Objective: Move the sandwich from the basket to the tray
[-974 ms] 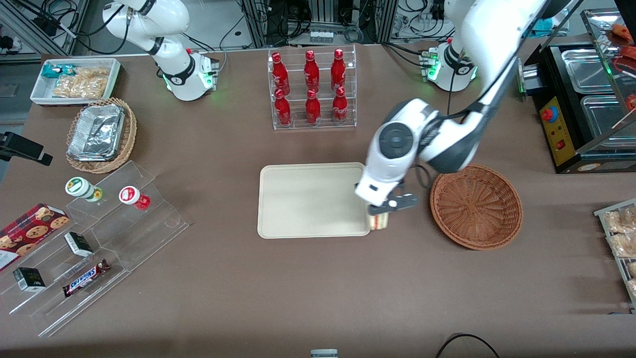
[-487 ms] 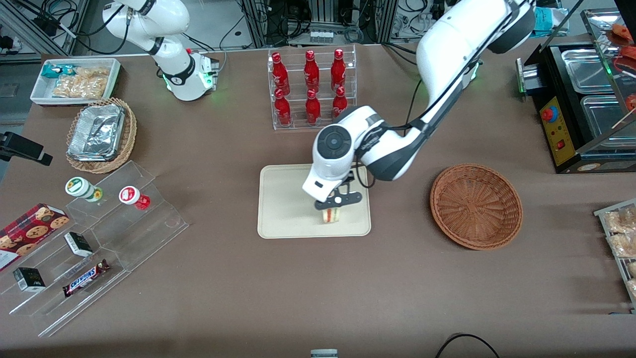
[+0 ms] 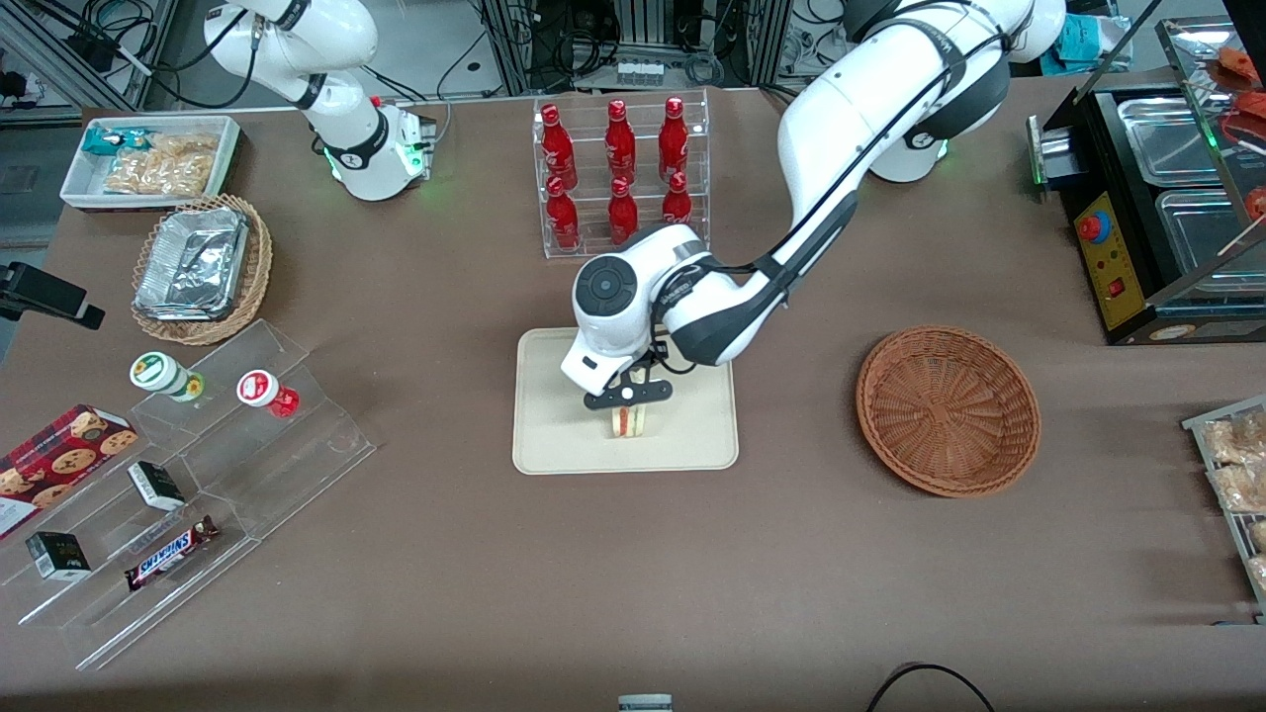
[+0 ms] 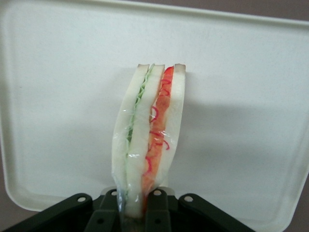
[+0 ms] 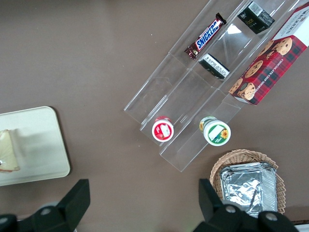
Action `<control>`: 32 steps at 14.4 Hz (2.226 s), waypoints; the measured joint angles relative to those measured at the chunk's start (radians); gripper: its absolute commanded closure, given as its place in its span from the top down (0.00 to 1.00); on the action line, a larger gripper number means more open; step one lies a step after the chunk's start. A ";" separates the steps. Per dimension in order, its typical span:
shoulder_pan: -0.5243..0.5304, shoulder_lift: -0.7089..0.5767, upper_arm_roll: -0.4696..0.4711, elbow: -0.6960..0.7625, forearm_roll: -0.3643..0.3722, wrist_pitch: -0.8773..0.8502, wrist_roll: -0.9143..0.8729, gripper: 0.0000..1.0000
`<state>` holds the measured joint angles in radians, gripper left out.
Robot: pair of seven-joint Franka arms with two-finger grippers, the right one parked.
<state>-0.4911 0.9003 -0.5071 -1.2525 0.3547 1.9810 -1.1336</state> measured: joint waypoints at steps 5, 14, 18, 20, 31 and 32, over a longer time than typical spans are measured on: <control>-0.020 0.026 0.025 0.005 0.008 0.045 -0.029 0.99; -0.023 -0.040 0.029 0.051 0.016 -0.049 -0.036 1.00; -0.027 -0.175 0.115 0.045 -0.067 -0.231 -0.015 1.00; -0.024 -0.235 0.202 -0.018 -0.126 -0.226 0.063 1.00; -0.021 -0.620 0.572 -0.373 -0.350 -0.315 0.643 1.00; -0.021 -0.647 0.600 -0.374 -0.351 -0.350 0.690 1.00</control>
<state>-0.5118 0.2534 0.0931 -1.6264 0.0036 1.6313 -0.4434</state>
